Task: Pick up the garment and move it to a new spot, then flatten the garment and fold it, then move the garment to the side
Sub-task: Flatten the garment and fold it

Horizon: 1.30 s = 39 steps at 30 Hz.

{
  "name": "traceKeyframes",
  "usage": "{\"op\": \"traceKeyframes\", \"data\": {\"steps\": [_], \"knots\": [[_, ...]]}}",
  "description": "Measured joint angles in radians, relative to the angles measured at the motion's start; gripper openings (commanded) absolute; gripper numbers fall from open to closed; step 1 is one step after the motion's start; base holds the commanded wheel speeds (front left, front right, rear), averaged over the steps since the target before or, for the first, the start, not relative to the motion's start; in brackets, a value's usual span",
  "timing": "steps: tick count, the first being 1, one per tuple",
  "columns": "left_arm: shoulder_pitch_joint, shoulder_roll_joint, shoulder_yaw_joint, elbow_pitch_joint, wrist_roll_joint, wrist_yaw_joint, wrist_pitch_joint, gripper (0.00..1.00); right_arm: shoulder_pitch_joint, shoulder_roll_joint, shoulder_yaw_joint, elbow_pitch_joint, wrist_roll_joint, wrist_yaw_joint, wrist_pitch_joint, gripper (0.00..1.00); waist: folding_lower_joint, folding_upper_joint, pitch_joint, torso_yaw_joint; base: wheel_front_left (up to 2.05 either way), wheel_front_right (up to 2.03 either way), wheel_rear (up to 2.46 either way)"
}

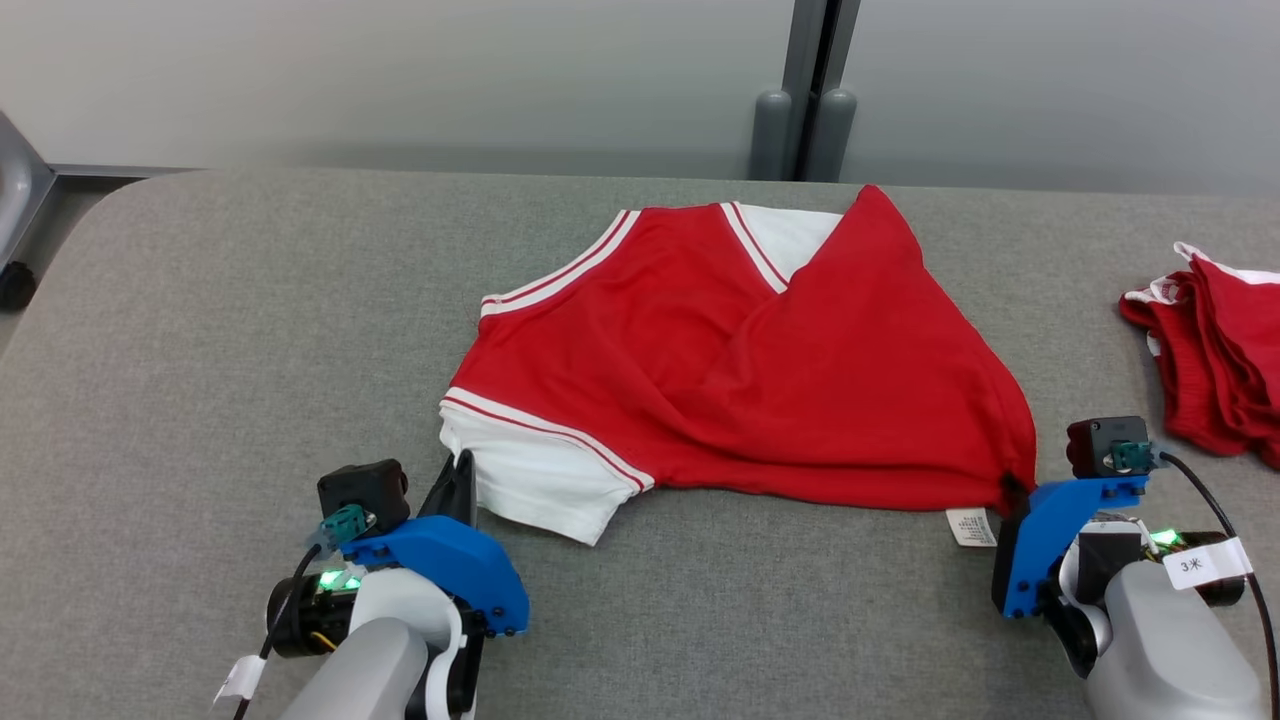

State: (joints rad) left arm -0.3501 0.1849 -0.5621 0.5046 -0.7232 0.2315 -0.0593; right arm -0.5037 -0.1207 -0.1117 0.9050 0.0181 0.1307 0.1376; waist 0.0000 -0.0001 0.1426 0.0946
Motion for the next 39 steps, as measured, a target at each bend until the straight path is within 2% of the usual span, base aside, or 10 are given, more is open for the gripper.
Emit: {"op": "traceKeyframes", "data": {"steps": [4, 7, 13, 18, 22, 23, 24, 31, 35, 39], "knots": [[0.000, 0.008, 0.002, -0.016, 0.002, 0.000, -0.014, 0.00, -0.004, 0.002, 0.008, 0.005, 0.017, 0.000, -0.044, 0.00, 0.0000, 0.0000, -0.013, -0.004, 0.00, 0.00, 0.00], [-0.005, 0.020, 0.016, -0.062, -0.001, -0.013, -0.040, 0.00, -0.022, 0.015, 0.037, -0.018, 0.083, 0.000, -0.097, 0.00, 0.0000, 0.0000, -0.040, -0.012, 0.00, 0.00, 0.00], [-0.026, 0.047, 0.062, -0.199, -0.022, -0.022, -0.069, 0.00, -0.023, 0.005, 0.121, -0.149, 0.212, 0.000, -0.130, 0.00, 0.0000, 0.0000, -0.100, -0.026, 0.00, 0.00, 0.00], [-0.031, 0.093, 0.091, -0.374, -0.013, -0.009, -0.077, 0.00, 0.035, -0.053, 0.161, -0.393, 0.295, 0.000, -0.126, 0.00, -0.0001, -0.0001, -0.151, -0.048, 0.00, 0.00, 0.00], [-0.033, 0.133, 0.132, -0.545, -0.016, 0.020, -0.066, 0.00, 0.112, -0.087, 0.142, -0.664, 0.338, 0.000, -0.069, 0.00, -0.0001, -0.0001, -0.179, -0.074, 0.00, 0.00, 0.00], [-0.033, 0.133, 0.132, -0.545, -0.016, 0.020, -0.066, 0.00, 0.112, -0.087, 0.142, -0.664, 0.338, 0.000, -0.069, 0.00, -0.0001, -0.0001, -0.179, -0.074, 0.00, 0.00, 0.00], [-0.033, 0.154, 0.158, -0.635, -0.016, 0.039, -0.058, 0.00, 0.158, -0.095, 0.114, -0.811, 0.345, 0.000, -0.029, 0.00, -0.0001, 0.0000, -0.190, -0.086, 0.00, 0.00, 0.00], [-0.054, 0.232, 0.223, -0.936, -0.004, 0.096, 0.008, 0.00, 0.290, -0.089, -0.008, -1.270, 0.342, 0.000, 0.129, 0.00, -0.0002, 0.0001, -0.211, -0.126, 0.00, 0.00, 0.00], [-0.095, 0.272, 0.235, -1.042, 0.002, 0.119, 0.074, 0.00, 0.325, -0.079, -0.062, -1.425, 0.326, 0.000, 0.206, 0.00, -0.0002, 0.0000, -0.203, -0.141, 0.00, 0.00, 0.00], [-0.118, 0.289, 0.227, -1.048, 0.005, 0.130, 0.123, 0.00, 0.337, -0.076, -0.089, -1.463, 0.326, 0.000, 0.251, 0.00, 0.0000, 0.0000, -0.178, -0.151, 0.00, 0.00, 0.00]]}}
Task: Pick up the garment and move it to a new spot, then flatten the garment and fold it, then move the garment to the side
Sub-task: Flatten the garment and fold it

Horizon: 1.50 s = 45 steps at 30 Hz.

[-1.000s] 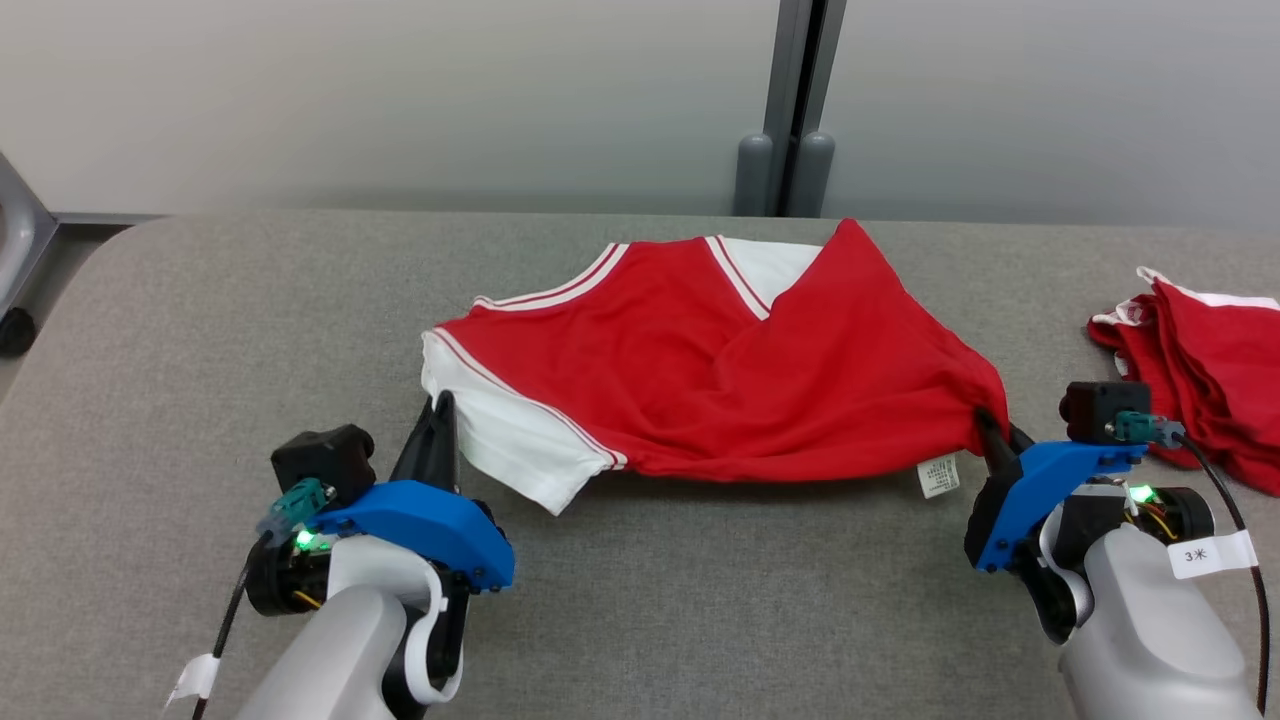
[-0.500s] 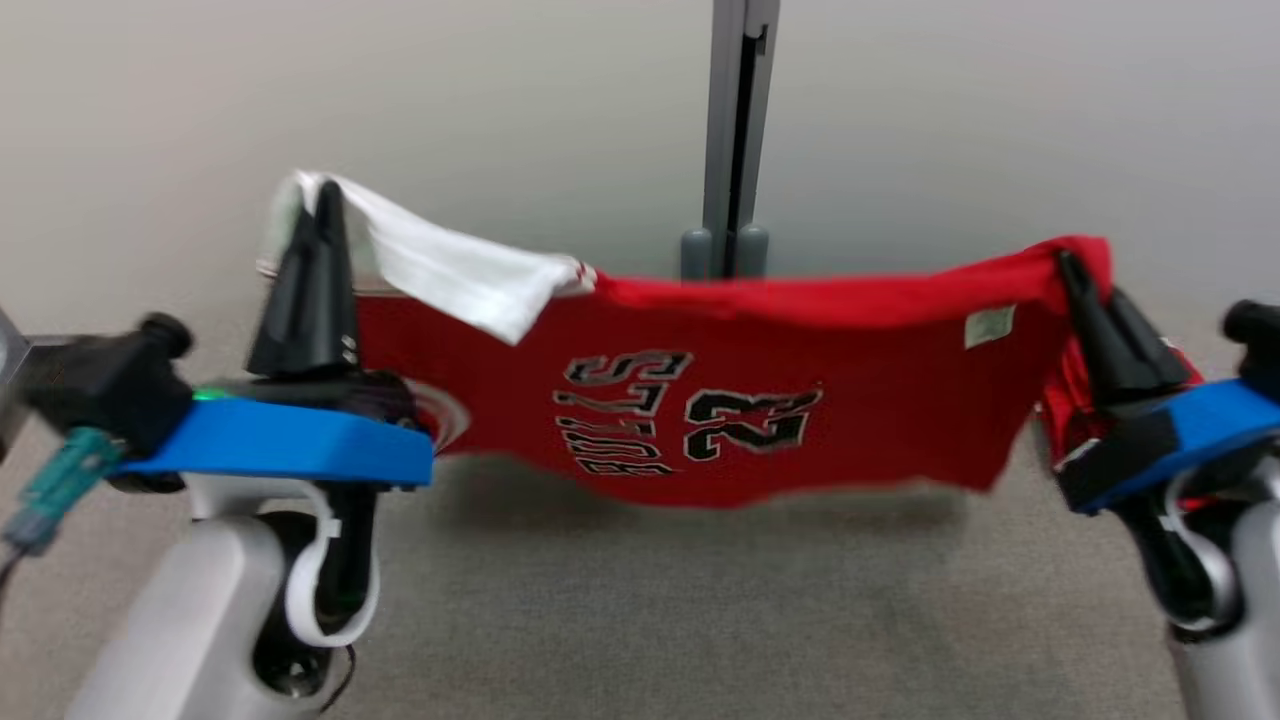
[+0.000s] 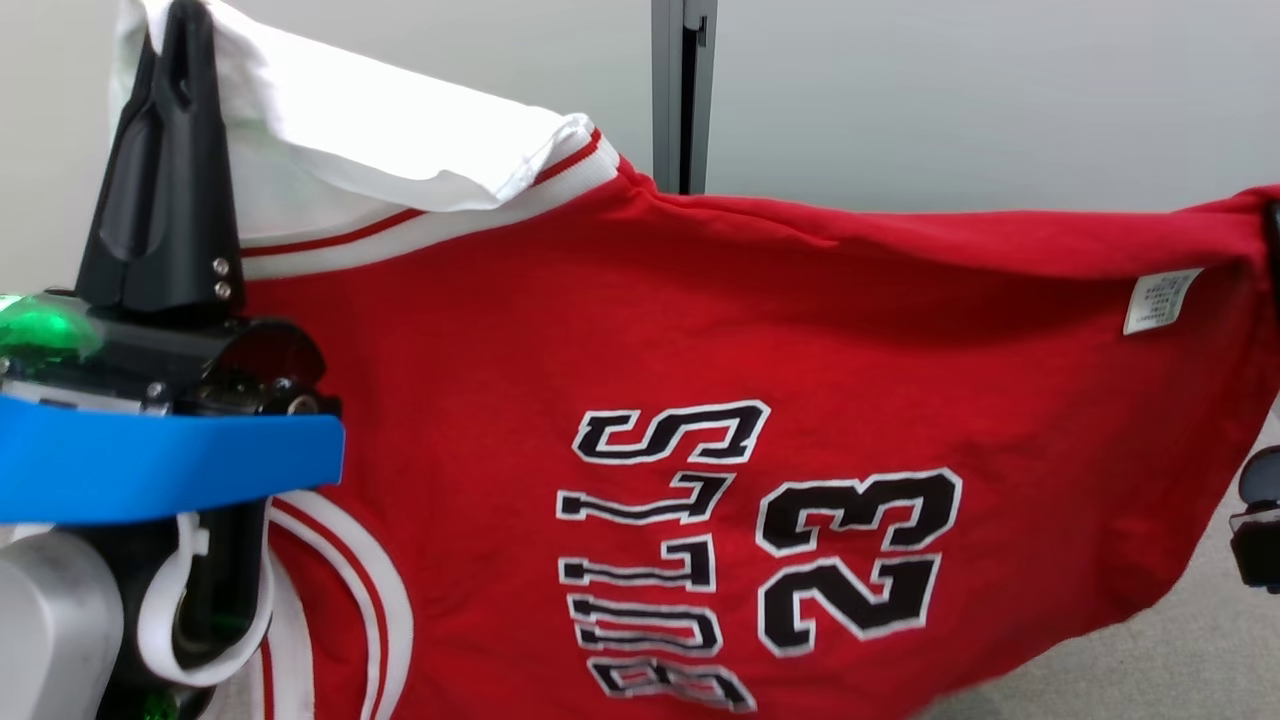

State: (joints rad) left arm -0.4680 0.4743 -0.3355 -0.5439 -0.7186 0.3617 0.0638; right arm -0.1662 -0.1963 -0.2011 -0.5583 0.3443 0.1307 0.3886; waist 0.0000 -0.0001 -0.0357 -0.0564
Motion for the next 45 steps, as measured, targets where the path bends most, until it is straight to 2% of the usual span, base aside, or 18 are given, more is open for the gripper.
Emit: {"op": "traceKeyframes", "data": {"steps": [4, 8, 12, 16, 20, 23, 28, 35, 39, 45], "knots": [[-0.028, -0.016, -0.022, 0.060, -0.019, -0.011, 0.019, 0.00, 0.006, 0.018, 0.009, 0.039, 0.016, 0.000, 0.016, 0.00, 0.0000, 0.0000, 0.043, -0.009, 0.00, 0.00, 0.00], [-0.125, -0.029, -0.039, 0.153, -0.014, -0.051, 0.027, 0.00, -0.072, 0.008, 0.040, 0.139, 0.030, 0.000, 0.012, 0.00, 0.0004, 0.0003, 0.128, -0.026, 0.00, 0.00, 0.00], [-0.331, -0.041, -0.043, 0.309, 0.006, -0.105, 0.032, 0.00, -0.302, -0.036, 0.111, 0.308, 0.007, 0.000, -0.013, 0.00, 0.0003, 0.0005, 0.224, -0.036, 0.00, 0.00, 0.00], [-0.559, -0.107, -0.028, 0.519, -0.006, -0.149, 0.007, 0.00, -0.594, -0.043, 0.174, 0.516, -0.047, 0.000, -0.082, 0.00, 0.0007, 0.0007, 0.310, -0.031, 0.00, 0.00, 0.00], [-0.746, -0.143, -0.007, 0.700, 0.032, -0.180, -0.095, 0.00, -0.823, -0.009, 0.223, 0.728, -0.116, 0.000, -0.180, 0.00, 0.0003, 0.0005, 0.377, -0.015, 0.00, 0.00, 0.00], [-0.813, -0.181, -0.018, 0.811, 0.037, -0.216, -0.148, 0.00, -0.918, 0.014, 0.240, 0.881, -0.150, 0.000, -0.240, 0.00, 0.0004, 0.0006, 0.419, 0.002, 0.00, 0.00, 0.00], [-0.815, -0.219, -0.035, 0.940, 0.025, -0.262, -0.200, 0.00, -0.978, 0.033, 0.248, 1.101, -0.188, 0.000, -0.334, 0.00, 0.0003, 0.0005, 0.486, 0.033, 0.00, 0.00, 0.00], [-0.663, -0.234, -0.047, 1.061, -0.009, -0.312, -0.254, 0.00, -0.952, 0.031, 0.242, 1.348, -0.216, 0.000, -0.465, 0.00, 0.0003, 0.0005, 0.551, 0.080, 0.00, 0.00, 0.00], [-0.577, -0.230, -0.059, 1.089, -0.025, -0.349, -0.271, 0.00, -0.915, 0.028, 0.252, 1.417, -0.195, 0.000, -0.525, 0.00, 0.0002, 0.0003, 0.549, 0.085, 0.00, 0.00, 0.00], [-0.439, -0.226, -0.049, 1.032, -0.048, -0.363, -0.300, 0.00, -0.838, 0.024, 0.269, 1.450, -0.116, 0.000, -0.573, 0.00, -0.0002, 0.0000, 0.501, 0.075, 0.00, 0.00, 0.00]]}}
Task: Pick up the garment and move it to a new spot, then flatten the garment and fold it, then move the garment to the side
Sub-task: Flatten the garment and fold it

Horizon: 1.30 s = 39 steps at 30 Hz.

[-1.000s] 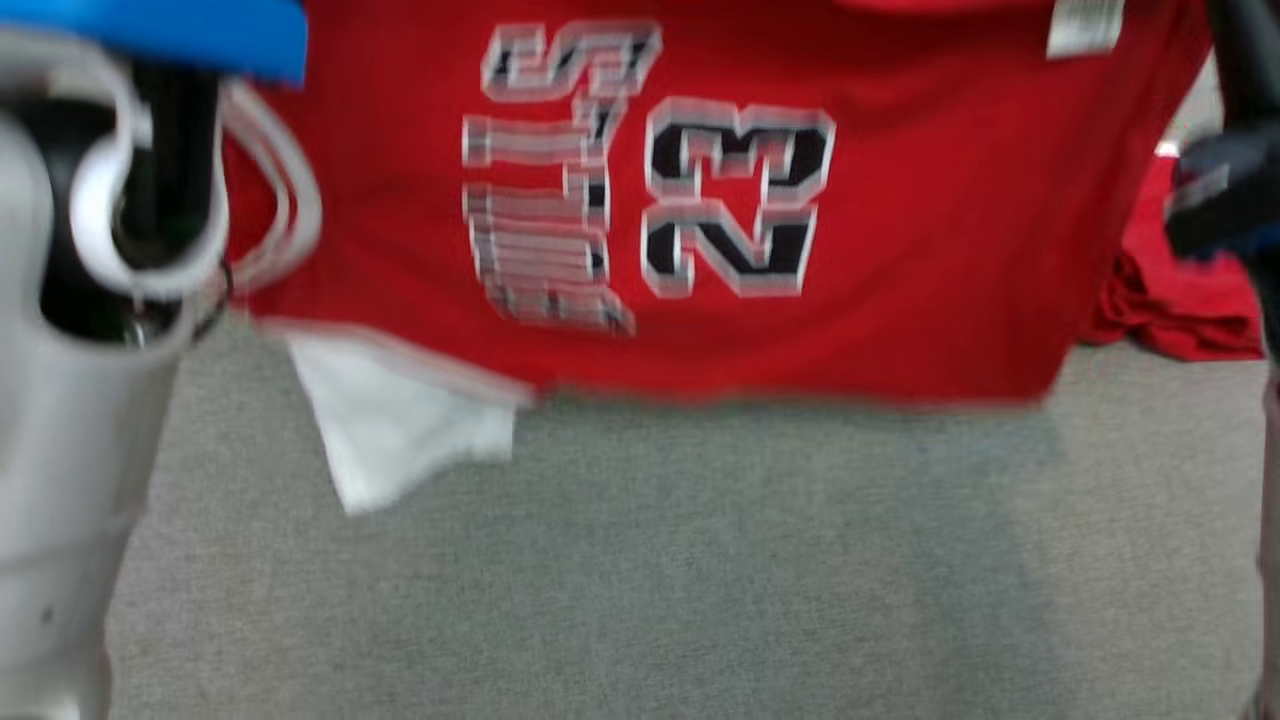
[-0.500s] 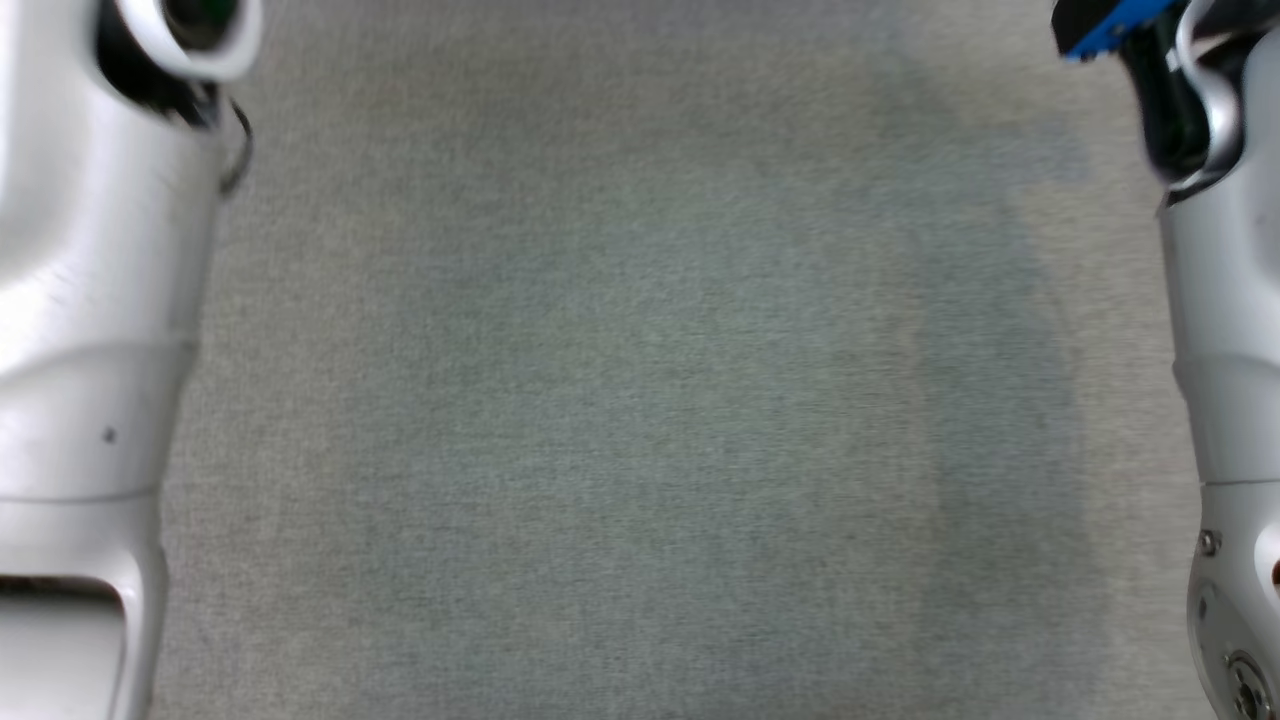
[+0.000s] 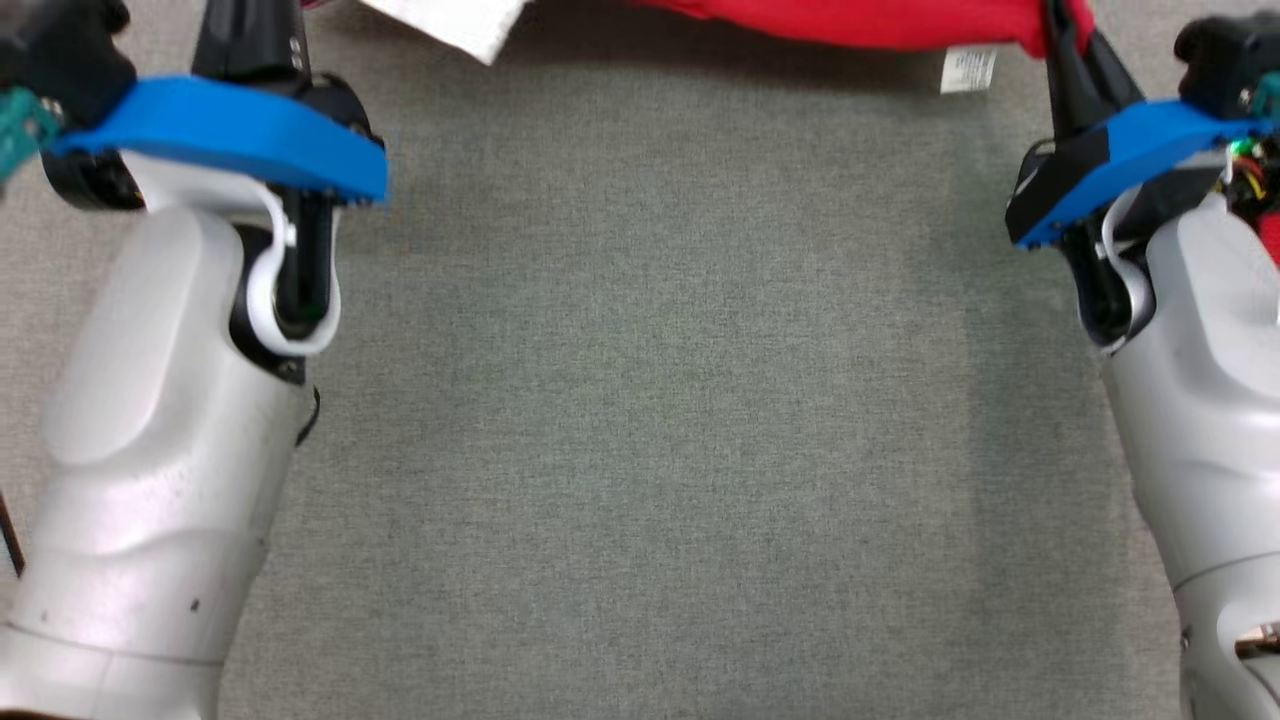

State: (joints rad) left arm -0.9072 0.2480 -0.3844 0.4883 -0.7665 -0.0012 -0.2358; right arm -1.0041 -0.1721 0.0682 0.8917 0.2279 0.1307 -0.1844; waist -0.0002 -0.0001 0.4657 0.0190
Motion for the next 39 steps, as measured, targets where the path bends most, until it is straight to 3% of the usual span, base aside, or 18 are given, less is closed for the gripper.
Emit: {"op": "traceKeyframes", "data": {"steps": [10, 18, 26, 28, 29, 33, 39], "knots": [[0.271, 0.017, -0.017, -0.185, 0.021, 0.023, -0.019, 0.00, 0.216, -0.018, 0.054, -0.077, 0.125, 0.000, -0.029, 0.00, -0.0001, -0.0001, -0.129, 0.013, 0.00, 0.00, 0.00], [0.540, 0.066, -0.067, -0.379, 0.027, 0.077, 0.022, 0.00, 0.465, -0.029, 0.051, -0.235, 0.165, 0.000, 0.022, 0.00, -0.0001, -0.0002, -0.262, 0.037, 0.00, 0.00, 0.00], [0.808, 0.129, -0.064, -0.605, -0.001, 0.194, 0.087, 0.00, 0.777, -0.008, -0.063, -0.546, 0.131, 0.000, 0.167, 0.00, -0.0001, -0.0003, -0.354, 0.040, 0.00, 0.00, 0.00], [0.837, 0.133, -0.064, -0.628, -0.007, 0.206, 0.095, 0.00, 0.819, 0.003, -0.083, -0.589, 0.123, 0.000, 0.190, 0.00, -0.0001, -0.0003, -0.361, 0.041, 0.00, 0.00, 0.00], [0.890, 0.147, -0.071, -0.677, -0.011, 0.229, 0.113, 0.00, 0.902, 0.031, -0.114, -0.680, 0.107, 0.000, 0.240, 0.00, -0.0001, -0.0004, -0.368, 0.045, 0.00, 0.00, 0.00], [0.968, 0.174, -0.081, -0.750, -0.018, 0.261, 0.152, 0.00, 1.035, 0.075, -0.154, -0.842, 0.077, 0.000, 0.347, 0.00, 0.0001, -0.0003, -0.369, 0.051, 0.00, 0.00, 0.00], [1.012, 0.200, -0.092, -0.792, -0.023, 0.290, 0.200, 0.00, 1.138, 0.099, -0.157, -0.964, 0.047, 0.000, 0.496, 0.00, 0.0000, -0.0003, -0.361, 0.050, 0.00, 0.00, 0.00]]}}
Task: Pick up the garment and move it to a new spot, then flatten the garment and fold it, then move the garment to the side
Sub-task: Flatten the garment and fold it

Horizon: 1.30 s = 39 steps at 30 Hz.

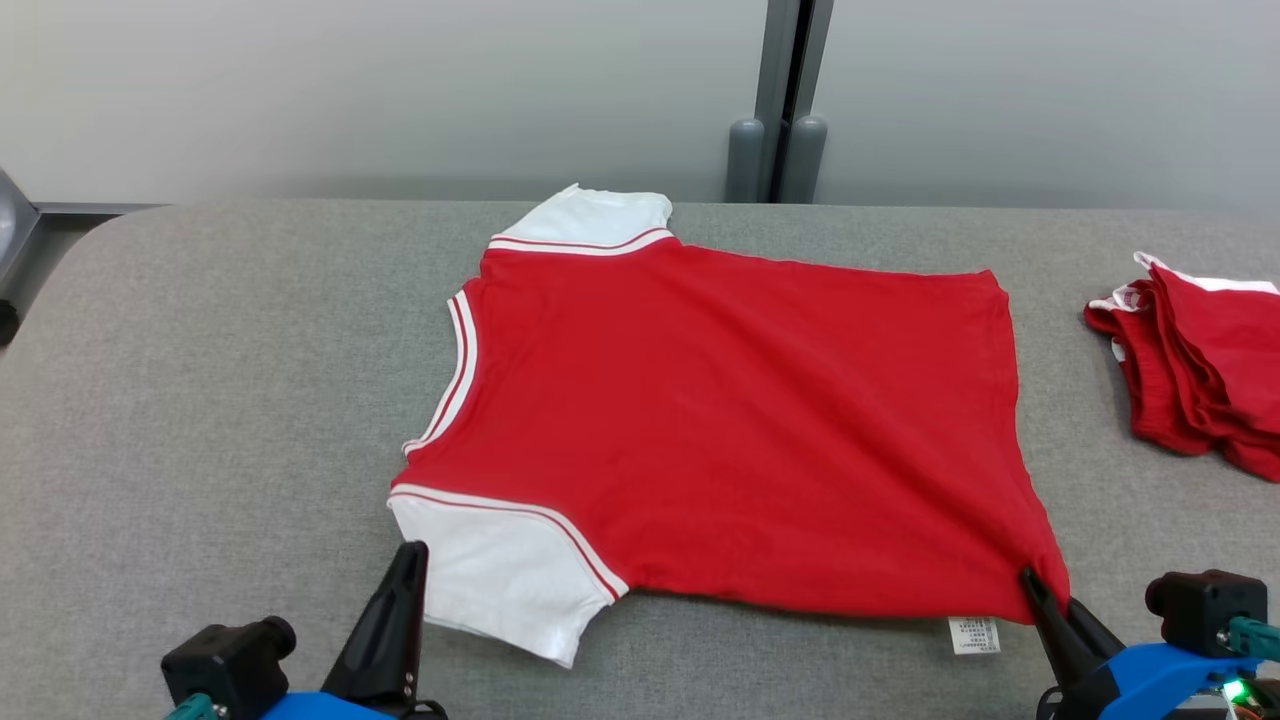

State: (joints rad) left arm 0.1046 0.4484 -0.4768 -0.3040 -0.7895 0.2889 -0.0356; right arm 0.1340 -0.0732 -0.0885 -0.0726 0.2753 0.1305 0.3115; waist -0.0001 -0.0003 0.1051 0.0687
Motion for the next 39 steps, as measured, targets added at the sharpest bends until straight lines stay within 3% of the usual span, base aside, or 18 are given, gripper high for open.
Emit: {"op": "traceKeyframes", "data": {"steps": [9, 17, 25, 39], "knots": [[-0.033, 0.007, -0.018, 0.041, -0.012, 0.017, 0.071, 0.00, -0.019, 0.000, 0.018, -0.017, -0.019, 0.000, 0.134, 0.00, 0.0002, 0.0002, 0.029, -0.015, 0.00, 0.00, 0.00], [-0.254, -0.040, -0.049, 0.192, 0.000, -0.064, 0.102, 0.00, -0.164, -0.033, 0.039, 0.102, -0.008, 0.000, 0.266, 0.00, 0.0002, 0.0004, 0.061, -0.027, 0.00, 0.00, 0.00], [-0.456, -0.082, -0.061, 0.384, 0.027, -0.131, 0.099, 0.00, -0.288, -0.036, 0.038, 0.170, 0.001, 0.000, 0.286, 0.00, 0.0002, 0.0004, 0.095, -0.044, 0.00, 0.00, 0.00], [-0.665, -0.131, -0.043, 0.645, 0.042, -0.193, 0.032, 0.00, -0.445, -0.011, -0.011, 0.265, -0.019, 0.000, 0.300, 0.00, 0.0003, 0.0005, 0.145, -0.087, 0.00, 0.00, 0.00]]}}
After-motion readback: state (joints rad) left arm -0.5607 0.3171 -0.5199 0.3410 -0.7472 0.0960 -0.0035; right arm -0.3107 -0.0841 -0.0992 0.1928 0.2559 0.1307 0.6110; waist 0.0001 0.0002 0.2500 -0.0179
